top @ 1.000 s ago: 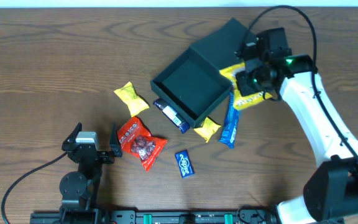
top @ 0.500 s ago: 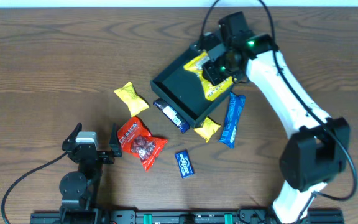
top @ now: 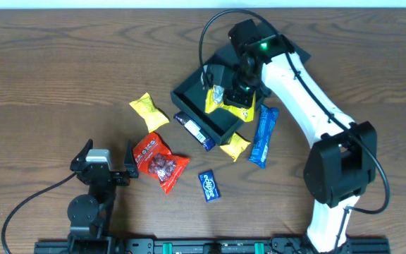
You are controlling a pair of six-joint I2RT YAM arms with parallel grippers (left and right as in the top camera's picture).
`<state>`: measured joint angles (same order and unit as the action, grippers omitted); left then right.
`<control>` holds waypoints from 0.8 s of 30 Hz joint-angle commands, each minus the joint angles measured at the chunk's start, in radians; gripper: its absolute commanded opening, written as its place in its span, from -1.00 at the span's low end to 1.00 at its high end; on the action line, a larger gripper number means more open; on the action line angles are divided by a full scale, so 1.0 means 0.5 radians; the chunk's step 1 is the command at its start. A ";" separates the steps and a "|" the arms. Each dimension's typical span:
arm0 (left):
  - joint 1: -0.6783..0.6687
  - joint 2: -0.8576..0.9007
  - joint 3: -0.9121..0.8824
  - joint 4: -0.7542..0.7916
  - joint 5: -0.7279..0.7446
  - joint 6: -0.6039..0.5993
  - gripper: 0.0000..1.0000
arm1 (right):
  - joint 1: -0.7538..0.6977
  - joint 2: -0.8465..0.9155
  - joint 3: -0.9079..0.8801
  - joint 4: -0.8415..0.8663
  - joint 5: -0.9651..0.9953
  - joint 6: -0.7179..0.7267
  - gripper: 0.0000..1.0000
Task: Pack container
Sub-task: 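Carry the yellow bag left and lower it into the box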
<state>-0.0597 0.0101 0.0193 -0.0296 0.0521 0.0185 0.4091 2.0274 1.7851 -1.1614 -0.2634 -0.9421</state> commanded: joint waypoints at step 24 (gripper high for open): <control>0.011 -0.013 -0.030 -0.090 -0.037 -0.021 0.90 | -0.060 -0.004 0.083 -0.183 -0.288 -1.329 -0.67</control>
<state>-0.0597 0.0101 0.0193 -0.0296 0.0521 0.0185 0.3771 2.0274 1.8008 -1.2392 -0.4191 -1.5452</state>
